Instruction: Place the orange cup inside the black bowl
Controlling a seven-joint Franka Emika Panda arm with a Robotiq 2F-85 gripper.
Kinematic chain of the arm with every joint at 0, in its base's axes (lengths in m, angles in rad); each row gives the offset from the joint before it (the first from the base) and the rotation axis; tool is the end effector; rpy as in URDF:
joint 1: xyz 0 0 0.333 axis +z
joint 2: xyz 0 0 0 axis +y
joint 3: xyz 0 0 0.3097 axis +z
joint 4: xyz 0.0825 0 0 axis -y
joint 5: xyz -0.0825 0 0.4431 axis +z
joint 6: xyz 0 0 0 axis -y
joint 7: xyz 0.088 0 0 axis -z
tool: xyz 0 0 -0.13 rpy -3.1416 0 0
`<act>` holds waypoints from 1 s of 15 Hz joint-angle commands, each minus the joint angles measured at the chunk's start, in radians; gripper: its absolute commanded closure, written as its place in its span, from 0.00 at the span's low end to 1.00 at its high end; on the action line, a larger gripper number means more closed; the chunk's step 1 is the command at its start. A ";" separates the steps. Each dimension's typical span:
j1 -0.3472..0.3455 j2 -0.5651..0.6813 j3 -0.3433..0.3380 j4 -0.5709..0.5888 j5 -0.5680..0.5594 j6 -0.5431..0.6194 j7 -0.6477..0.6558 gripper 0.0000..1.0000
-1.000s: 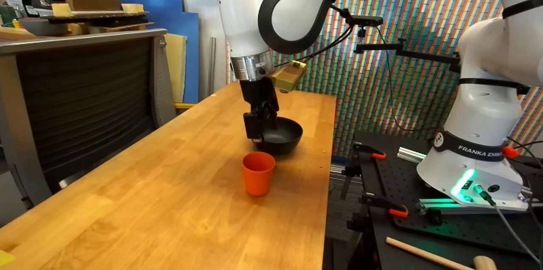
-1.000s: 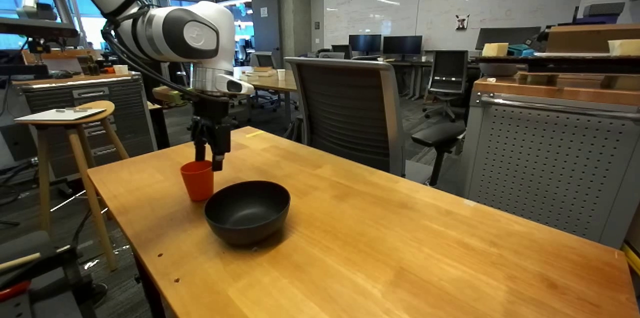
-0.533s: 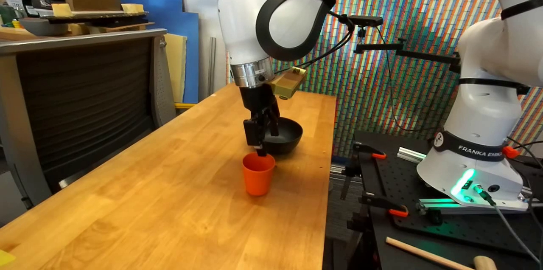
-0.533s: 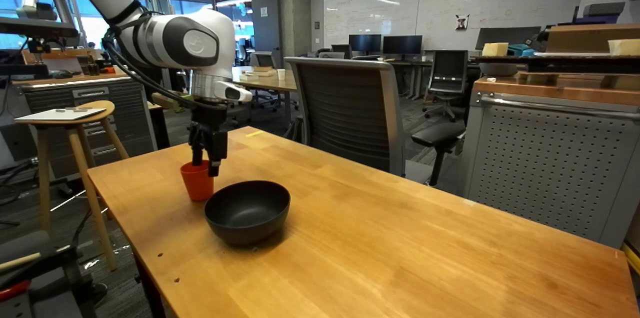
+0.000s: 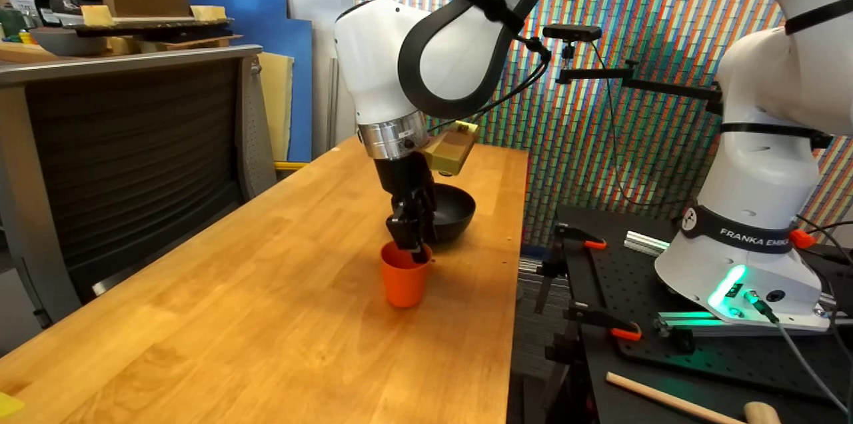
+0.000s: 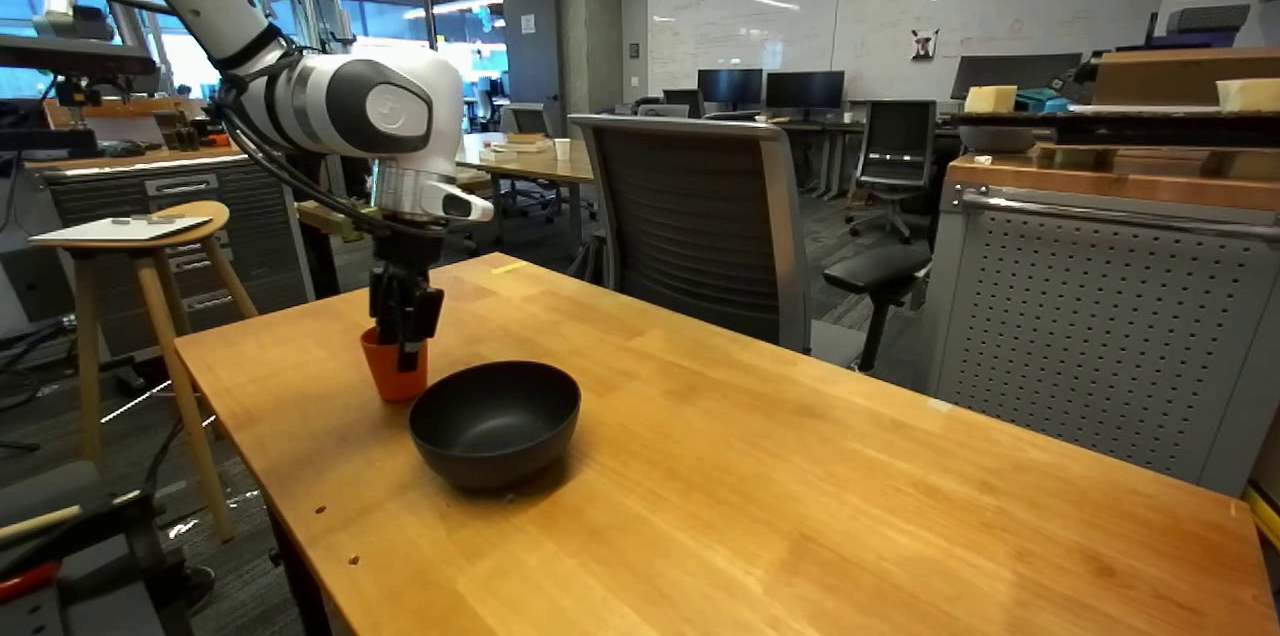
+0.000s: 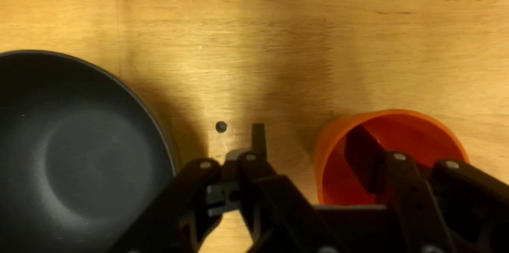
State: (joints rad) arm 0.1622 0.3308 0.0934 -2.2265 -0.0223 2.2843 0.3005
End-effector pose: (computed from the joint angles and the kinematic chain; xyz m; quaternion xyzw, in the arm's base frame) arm 0.5236 0.1395 0.1269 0.9907 -0.0143 -0.1322 0.0294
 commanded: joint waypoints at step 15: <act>-0.098 -0.346 -0.144 -0.120 -0.078 -0.012 0.175 0.95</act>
State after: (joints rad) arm 0.0942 0.1303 -0.0232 -2.2649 -0.0488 2.2816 0.3707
